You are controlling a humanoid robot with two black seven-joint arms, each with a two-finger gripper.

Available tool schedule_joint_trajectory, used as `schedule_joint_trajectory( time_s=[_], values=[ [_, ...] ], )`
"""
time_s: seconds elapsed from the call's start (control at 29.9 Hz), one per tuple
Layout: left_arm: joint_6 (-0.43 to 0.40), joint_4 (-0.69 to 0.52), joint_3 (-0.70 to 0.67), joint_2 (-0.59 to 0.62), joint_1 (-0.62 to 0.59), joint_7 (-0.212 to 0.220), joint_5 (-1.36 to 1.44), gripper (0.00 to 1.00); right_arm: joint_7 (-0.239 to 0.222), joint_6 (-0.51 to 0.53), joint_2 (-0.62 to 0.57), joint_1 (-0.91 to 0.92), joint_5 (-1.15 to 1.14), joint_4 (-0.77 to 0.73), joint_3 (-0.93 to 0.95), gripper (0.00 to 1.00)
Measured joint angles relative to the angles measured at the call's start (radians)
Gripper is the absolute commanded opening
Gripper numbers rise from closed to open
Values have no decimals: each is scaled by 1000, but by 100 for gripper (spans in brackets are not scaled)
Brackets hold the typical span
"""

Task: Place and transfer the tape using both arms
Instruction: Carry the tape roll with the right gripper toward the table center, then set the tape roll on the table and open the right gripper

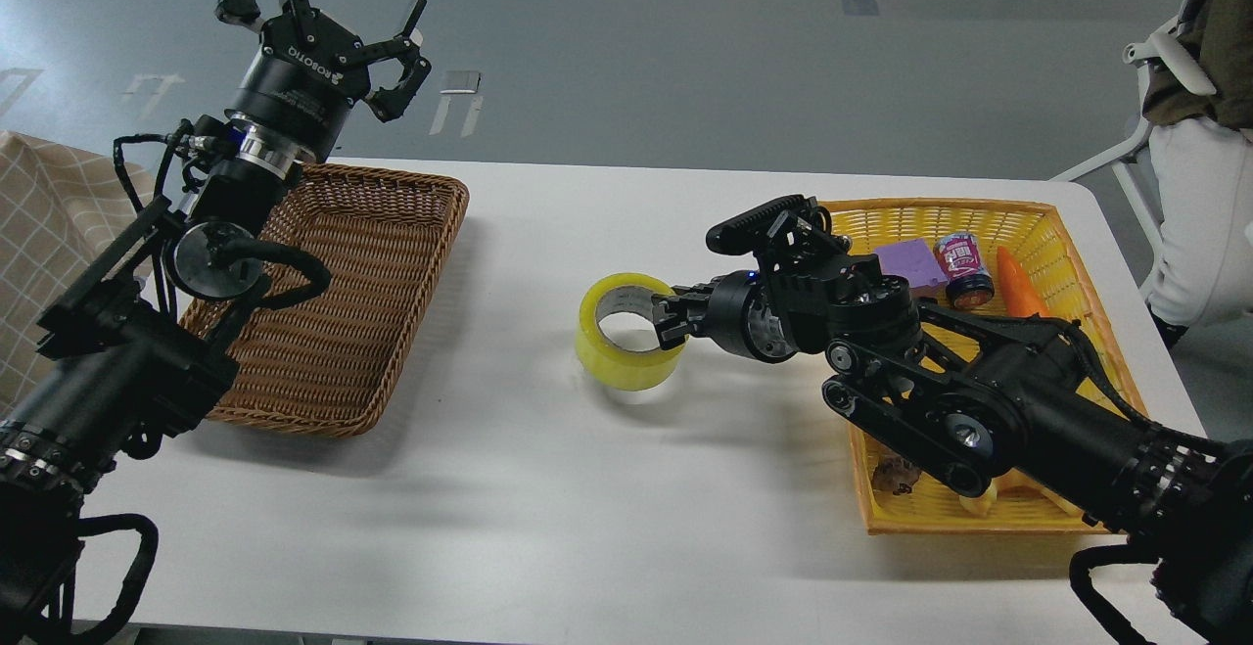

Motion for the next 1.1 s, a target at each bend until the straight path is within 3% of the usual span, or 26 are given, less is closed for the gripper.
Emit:
schedule_joint_trajectory(
  time_s=[0.64,0.67,0.74,0.8,0.97,1.0,1.04,1.07,1.1],
  values=[
    [0,0,-2,0,0,0,-1,98,0,0,52,14,0,-78,-43,0],
    [0,0,-2,0,0,0,-1,98,0,0,53,15,0,-79,-44,4],
    [0,0,-2,1,1,0,-1,98,0,0,54,15,0,-80,-44,34],
    [0,0,-2,2,1,0,-1,98,0,0,58,15,0,-80,-44,43],
    [0,0,-2,2,2,0,-1,98,0,0,62,15,0,-80,-45,55],
    [0,0,-2,1,2,0,-1,98,0,0,62,15,0,-80,-45,62],
    [0,0,-2,1,2,0,-1,98,0,0,62,15,0,-81,-45,62],
    [0,0,-2,1,2,0,-1,98,0,0,62,15,0,-81,-46,71],
    [0,0,-3,1,2,0,-1,98,0,0,61,15,0,-82,-45,86]
  ],
)
